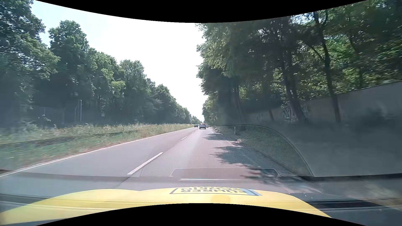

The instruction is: Follow the waypoints while adhering to traffic rules and regulations

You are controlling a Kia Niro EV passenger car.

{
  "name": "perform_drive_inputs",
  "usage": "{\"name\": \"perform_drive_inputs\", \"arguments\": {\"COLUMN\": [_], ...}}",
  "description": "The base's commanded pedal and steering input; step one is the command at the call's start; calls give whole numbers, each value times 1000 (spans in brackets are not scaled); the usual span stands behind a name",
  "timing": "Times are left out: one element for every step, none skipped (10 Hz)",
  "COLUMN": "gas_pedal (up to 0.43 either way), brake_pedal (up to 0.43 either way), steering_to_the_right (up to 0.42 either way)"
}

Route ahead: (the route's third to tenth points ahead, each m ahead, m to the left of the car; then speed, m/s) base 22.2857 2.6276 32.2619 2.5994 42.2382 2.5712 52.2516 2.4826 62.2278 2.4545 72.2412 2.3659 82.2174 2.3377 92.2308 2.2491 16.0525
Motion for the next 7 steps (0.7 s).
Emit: {"name": "perform_drive_inputs", "arguments": {"gas_pedal": [98,98,98,98,98,98,98], "brake_pedal": [0,0,0,0,0,0,0], "steering_to_the_right": [-2,-2,-2,-2,-2,-2,-2]}}
